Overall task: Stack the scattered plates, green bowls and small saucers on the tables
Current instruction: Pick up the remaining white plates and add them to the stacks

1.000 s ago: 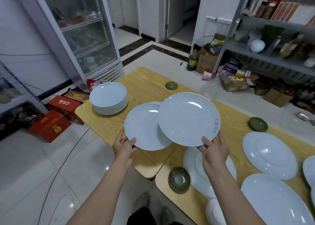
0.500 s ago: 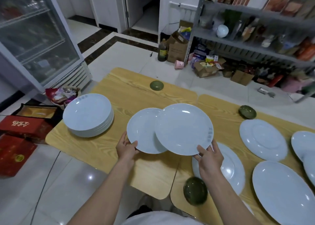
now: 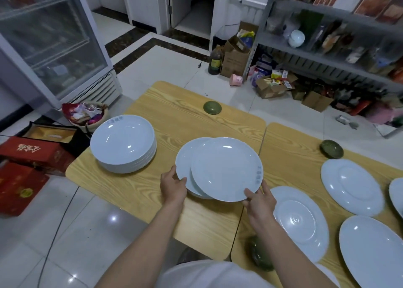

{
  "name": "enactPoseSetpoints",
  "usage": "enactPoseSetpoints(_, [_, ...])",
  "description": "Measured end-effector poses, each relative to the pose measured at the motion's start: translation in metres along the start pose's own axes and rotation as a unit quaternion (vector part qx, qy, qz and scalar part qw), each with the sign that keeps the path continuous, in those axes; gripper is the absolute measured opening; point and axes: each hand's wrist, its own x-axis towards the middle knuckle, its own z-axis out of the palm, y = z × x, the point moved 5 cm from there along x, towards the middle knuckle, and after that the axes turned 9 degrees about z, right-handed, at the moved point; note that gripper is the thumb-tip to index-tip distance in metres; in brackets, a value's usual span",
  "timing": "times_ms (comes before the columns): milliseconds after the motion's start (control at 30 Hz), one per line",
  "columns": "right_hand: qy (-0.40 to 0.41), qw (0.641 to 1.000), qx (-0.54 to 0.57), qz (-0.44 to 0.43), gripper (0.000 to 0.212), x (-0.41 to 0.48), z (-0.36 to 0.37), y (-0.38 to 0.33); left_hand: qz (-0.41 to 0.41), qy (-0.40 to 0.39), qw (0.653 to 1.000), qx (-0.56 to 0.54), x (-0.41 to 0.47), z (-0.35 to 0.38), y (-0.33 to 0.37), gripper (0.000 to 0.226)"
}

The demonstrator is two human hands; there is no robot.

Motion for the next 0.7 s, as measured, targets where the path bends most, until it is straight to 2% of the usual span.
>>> enactPoseSetpoints(367, [0.0,0.999,-0.037,0.011,0.076,0.008,0.025,0.012,-0.02,-0.036,0.998,-0.04,0.011,-0.006,-0.011,0.05])
enactPoseSetpoints(500, [0.012,0.996,-0.083,-0.017,0.068,0.013,0.032,0.014,-0.014,-0.054,0.997,-0.048,0.011,-0.007,-0.014,0.049])
enactPoseSetpoints(600, [0.048,0.99,-0.131,-0.035,0.066,0.017,0.033,0.015,-0.005,-0.068,0.997,-0.036,0.012,-0.007,-0.016,0.049])
enactPoseSetpoints(700, [0.119,0.972,-0.193,-0.052,0.054,0.018,0.035,0.013,-0.006,-0.08,0.996,-0.038,0.014,-0.008,-0.02,0.05])
